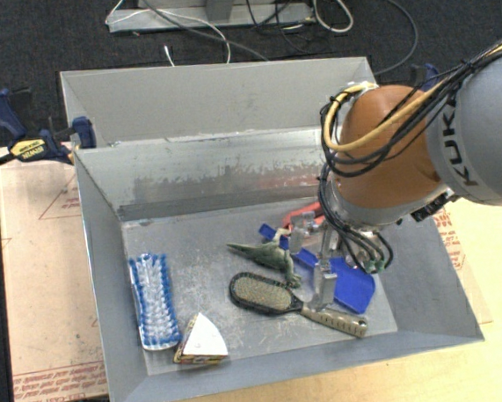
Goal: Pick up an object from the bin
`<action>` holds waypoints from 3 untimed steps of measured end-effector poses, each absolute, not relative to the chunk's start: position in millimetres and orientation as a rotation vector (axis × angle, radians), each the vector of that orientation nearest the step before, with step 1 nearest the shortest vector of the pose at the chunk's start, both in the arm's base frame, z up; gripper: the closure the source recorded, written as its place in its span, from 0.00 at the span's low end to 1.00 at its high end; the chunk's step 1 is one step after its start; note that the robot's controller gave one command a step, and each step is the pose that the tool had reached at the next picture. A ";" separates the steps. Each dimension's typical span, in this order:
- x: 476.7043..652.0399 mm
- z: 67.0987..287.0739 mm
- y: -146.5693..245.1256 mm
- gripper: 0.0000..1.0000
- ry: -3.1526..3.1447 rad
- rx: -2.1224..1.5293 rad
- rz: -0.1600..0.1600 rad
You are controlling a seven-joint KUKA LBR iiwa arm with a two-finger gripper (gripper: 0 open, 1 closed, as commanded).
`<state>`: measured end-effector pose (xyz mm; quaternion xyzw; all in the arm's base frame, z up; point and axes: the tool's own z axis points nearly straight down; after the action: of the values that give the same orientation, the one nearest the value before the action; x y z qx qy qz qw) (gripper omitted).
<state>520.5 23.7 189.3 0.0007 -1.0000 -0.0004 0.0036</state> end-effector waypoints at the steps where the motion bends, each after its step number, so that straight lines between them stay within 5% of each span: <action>1: 522.1 193.7 23.5 0.00 -3.142 -0.001 -0.002; 2: 502.4 73.7 42.1 0.00 -3.123 -0.379 -0.005; 3: 504.0 142.2 44.9 0.00 -3.132 -0.354 -0.005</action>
Offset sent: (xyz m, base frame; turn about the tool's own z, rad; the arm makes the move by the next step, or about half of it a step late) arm -0.0203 0.0186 -0.1193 0.2493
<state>504.0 44.9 142.2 -0.1122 -0.9937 -0.0015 -0.0049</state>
